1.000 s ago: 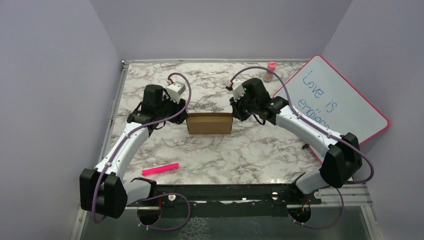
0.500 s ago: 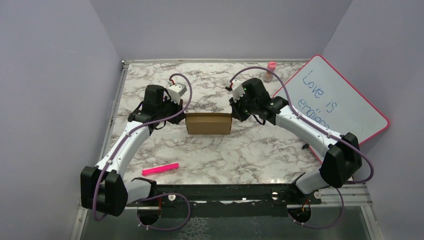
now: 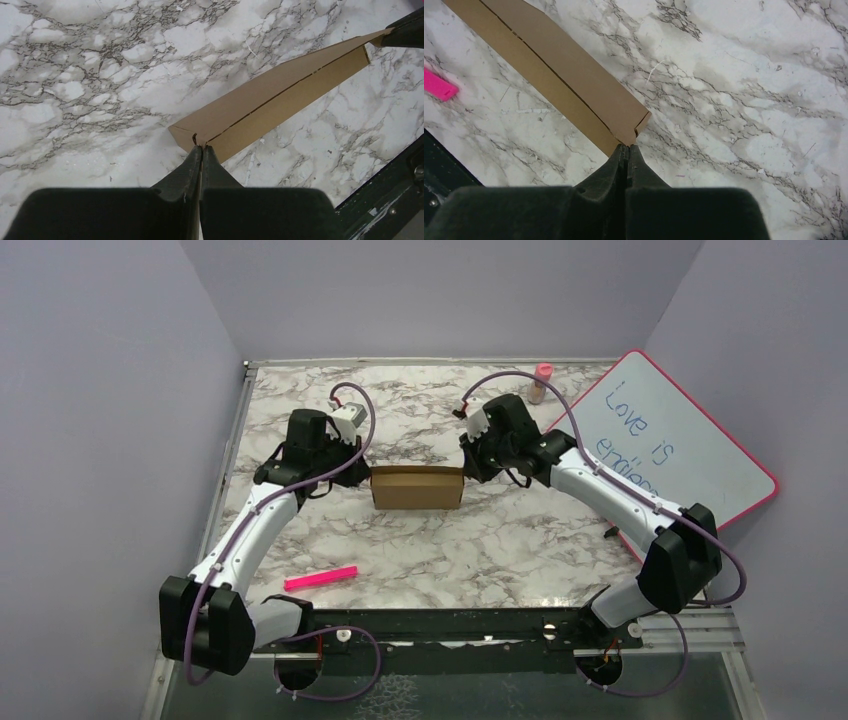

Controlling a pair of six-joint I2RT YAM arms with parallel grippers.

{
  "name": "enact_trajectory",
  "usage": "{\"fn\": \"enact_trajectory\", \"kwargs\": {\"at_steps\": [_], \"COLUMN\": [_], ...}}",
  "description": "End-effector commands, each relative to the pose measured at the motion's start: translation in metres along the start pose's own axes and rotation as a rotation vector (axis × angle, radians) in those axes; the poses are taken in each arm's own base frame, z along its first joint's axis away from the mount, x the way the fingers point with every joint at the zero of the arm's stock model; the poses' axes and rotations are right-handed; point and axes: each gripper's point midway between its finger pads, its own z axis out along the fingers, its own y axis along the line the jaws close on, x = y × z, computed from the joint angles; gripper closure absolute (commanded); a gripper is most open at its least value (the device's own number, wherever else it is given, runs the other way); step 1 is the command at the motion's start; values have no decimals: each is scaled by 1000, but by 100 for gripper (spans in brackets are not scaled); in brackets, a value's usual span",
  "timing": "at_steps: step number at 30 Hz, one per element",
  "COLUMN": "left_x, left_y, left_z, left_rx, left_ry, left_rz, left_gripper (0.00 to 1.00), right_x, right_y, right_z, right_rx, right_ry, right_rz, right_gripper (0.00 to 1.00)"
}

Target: Fold the paper box

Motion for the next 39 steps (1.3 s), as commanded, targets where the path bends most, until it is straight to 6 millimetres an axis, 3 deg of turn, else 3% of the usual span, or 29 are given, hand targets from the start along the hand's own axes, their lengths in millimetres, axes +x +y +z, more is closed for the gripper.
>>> {"fn": "enact_trajectory", "kwargs": {"at_steps": [1,19,39], "left_x": [-20,-6,4], "left_y": [-12,-6,-17], "left_z": [-11,-4,4], "left_rx": [6,-55,-31], "left_ry": [-80,-140,-133], "left_rz": [-92,-253,-272], "left_gripper": [100,100,100], "right_x": [2,10,24], "right_y": [4,15,10], "right_z": [2,13,24], "right_rx": [8,91,250], "right_ry": [42,85,19], "right_rz": [134,508,545], "right_gripper": [98,99,99]}}
